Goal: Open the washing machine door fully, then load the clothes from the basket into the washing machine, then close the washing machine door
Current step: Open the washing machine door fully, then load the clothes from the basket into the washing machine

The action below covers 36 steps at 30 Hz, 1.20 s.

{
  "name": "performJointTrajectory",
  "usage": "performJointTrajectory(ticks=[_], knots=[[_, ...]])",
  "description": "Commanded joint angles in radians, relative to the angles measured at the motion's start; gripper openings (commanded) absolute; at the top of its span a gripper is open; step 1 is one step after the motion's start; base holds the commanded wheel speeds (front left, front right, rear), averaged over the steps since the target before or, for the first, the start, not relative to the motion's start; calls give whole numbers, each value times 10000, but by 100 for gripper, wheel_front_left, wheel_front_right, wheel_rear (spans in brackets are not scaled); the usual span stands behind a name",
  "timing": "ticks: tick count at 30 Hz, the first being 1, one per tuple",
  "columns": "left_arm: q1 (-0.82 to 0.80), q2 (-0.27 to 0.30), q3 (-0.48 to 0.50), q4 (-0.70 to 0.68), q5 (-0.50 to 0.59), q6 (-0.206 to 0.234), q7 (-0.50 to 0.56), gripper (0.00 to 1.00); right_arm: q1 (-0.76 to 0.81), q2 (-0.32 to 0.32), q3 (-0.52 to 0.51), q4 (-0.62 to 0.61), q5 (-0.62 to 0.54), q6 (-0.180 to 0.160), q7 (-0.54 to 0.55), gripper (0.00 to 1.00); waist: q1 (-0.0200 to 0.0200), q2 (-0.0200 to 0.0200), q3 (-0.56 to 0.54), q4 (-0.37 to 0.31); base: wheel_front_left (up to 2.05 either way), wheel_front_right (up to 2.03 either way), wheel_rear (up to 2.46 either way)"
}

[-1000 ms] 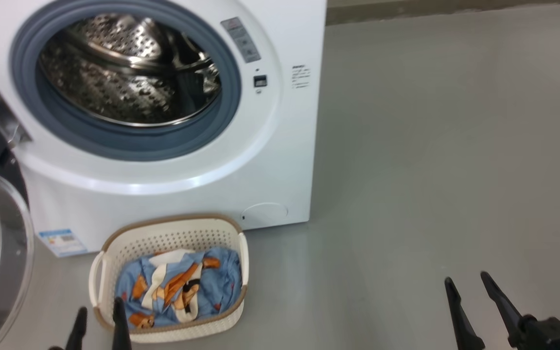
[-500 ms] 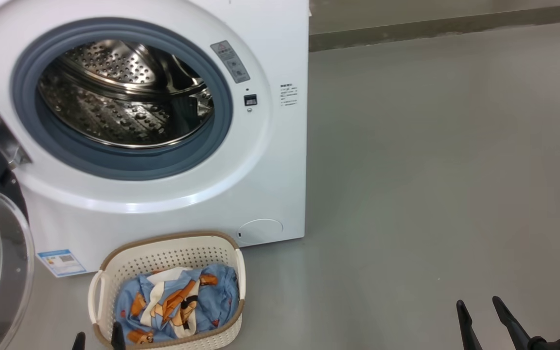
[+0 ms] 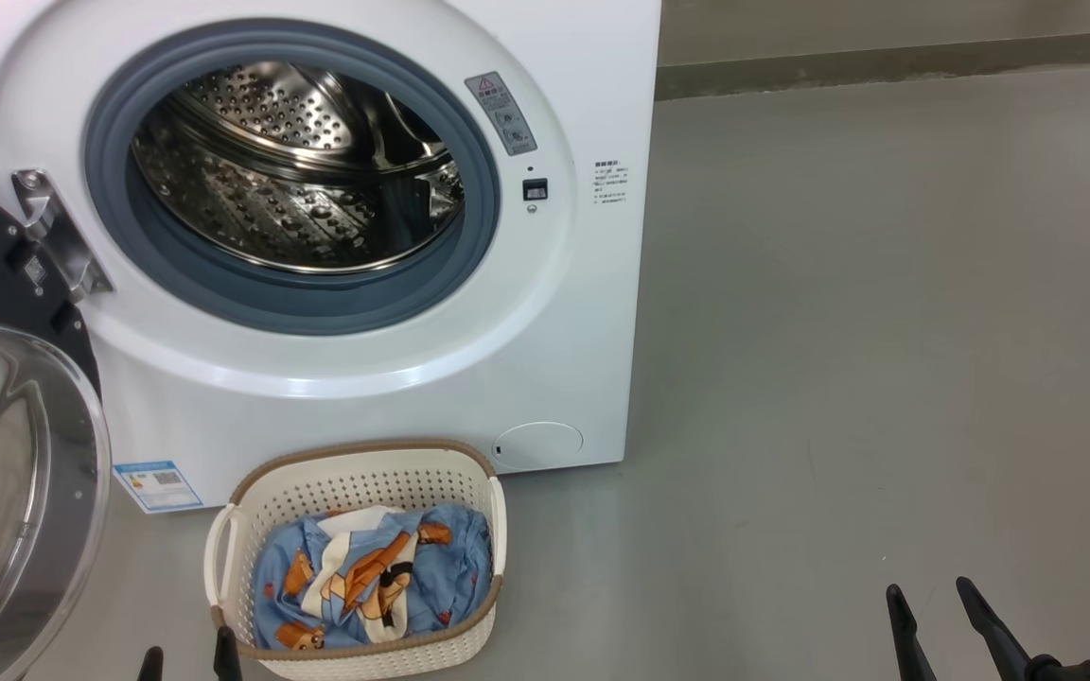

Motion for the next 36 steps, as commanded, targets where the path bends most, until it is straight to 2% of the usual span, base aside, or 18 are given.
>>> performJointTrajectory(ticks=[1,13,20,28,36], knots=[[-246,109,362,-267,118,-7,-65,100,-274,-133,246,-198,-102,16,-120,100,0,0,-4,13,0,0,0],[-230,109,278,-81,374,-168,-65,100,-292,-188,339,-176,-42,16,-120,100,0,0,89,-36,4,-4,0],[-224,108,325,44,451,-227,-65,100,-275,-172,352,-167,1,16,-120,100,0,0,170,-79,80,-92,12],[-257,108,445,-5,502,44,-65,100,-289,-181,362,-186,47,16,-120,100,0,0,279,-125,143,-170,27],[-290,108,406,-53,435,188,-65,100,-323,-203,365,-183,78,16,-120,100,0,0,410,-140,70,-70,0]])
